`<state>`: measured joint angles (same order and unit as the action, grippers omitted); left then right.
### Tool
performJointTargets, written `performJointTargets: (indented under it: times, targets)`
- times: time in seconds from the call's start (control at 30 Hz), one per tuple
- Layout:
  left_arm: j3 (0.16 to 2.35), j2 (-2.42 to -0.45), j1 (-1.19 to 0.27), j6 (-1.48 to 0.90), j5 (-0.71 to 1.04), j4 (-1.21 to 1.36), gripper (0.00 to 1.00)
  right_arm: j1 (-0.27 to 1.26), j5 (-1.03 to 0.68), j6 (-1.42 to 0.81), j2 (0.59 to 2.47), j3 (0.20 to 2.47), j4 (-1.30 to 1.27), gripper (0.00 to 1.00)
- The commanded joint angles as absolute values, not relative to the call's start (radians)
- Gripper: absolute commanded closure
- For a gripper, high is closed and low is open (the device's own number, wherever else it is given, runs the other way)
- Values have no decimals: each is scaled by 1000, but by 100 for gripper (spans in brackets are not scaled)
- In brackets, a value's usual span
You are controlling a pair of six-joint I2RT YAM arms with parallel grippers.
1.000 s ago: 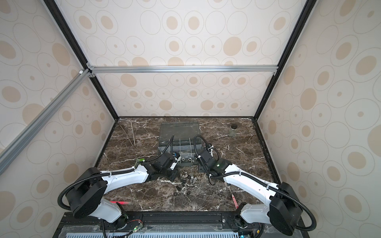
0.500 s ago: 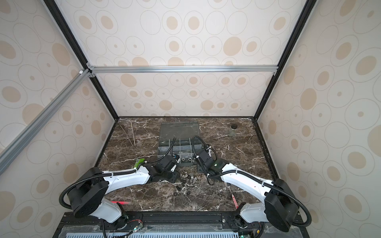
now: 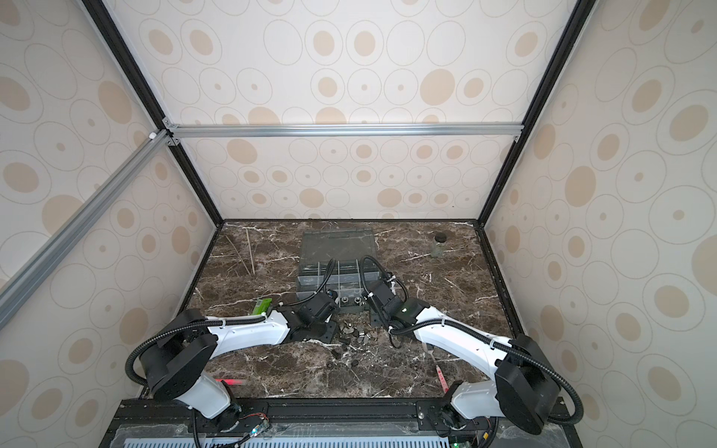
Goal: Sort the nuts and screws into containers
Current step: 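Lower the left gripper onto a black hex bolt while the right gripper hovers, then close the left gripper on the black hex bolt's head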
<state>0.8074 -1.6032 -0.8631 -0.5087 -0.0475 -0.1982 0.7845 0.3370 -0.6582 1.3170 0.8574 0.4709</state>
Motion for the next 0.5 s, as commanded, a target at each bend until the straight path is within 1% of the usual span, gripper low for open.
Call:
performJointTargets:
  times: [0.0, 0.27, 0.47]
  targets:
    - [831, -1588, -874, -528, -59, -190, 51, 788, 344, -672, 1296, 852, 487, 52]
    - [831, -1566, -877, -548, -31, -169, 51, 788, 342, -665, 1299, 856, 490, 52]
    - [850, -1596, -877, -560, -31, -155, 51, 788, 344, -661, 1302, 858, 493, 52]
